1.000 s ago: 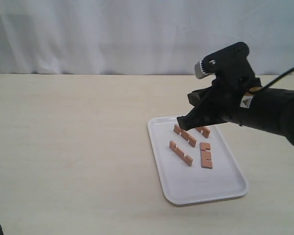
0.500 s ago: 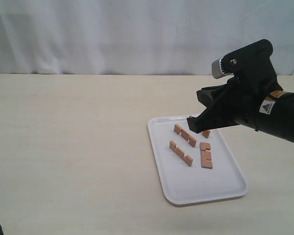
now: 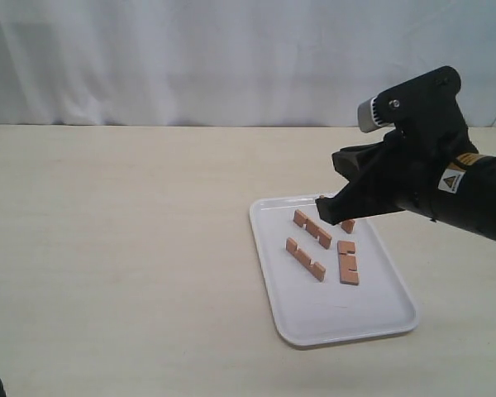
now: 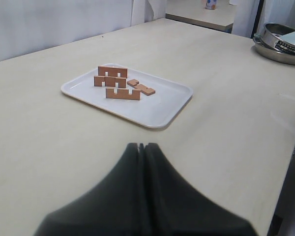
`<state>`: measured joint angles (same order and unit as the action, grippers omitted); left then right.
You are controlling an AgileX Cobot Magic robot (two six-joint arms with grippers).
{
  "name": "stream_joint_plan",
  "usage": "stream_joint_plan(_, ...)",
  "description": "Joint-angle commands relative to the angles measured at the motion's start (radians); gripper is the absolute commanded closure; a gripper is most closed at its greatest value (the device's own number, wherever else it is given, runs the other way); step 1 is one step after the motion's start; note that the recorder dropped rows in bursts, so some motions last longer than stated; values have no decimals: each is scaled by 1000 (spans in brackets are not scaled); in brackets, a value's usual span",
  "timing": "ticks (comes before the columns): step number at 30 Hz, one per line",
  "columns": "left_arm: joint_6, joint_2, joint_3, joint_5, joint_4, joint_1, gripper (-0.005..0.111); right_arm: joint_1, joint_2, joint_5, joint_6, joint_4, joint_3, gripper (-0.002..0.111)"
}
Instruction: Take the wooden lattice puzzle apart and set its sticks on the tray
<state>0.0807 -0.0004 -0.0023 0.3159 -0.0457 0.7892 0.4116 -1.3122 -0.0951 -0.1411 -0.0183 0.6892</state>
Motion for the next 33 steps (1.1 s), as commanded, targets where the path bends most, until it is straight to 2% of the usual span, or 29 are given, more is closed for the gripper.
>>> stream_joint_plan(1, 3, 0, 2, -7, 4, 3, 107, -2, 50, 14, 4, -1, -4, 104)
stream_joint_plan(5, 3, 0, 2, -7, 4, 3, 107, -30, 140, 135, 8, -1, -4, 104)
stream_joint_plan(8, 3, 0, 2, -7, 4, 3, 107, -56, 194, 154, 49, -1, -12, 104)
stream_joint_plan(11, 3, 0, 2, -7, 4, 3, 107, -85, 249, 143, 59, -1, -56, 104)
stream_joint_plan(15, 3, 0, 2, -7, 4, 3, 107, -146, 319, 17, 59, -1, -173, 104)
stream_joint_plan(19, 3, 0, 2, -7, 4, 3, 107, -226, 429, 17, 132, -1, -280, 104)
stream_joint_plan(33, 3, 0, 2, -7, 4, 3, 107, -368, 760, -11, 157, -1, -525, 104)
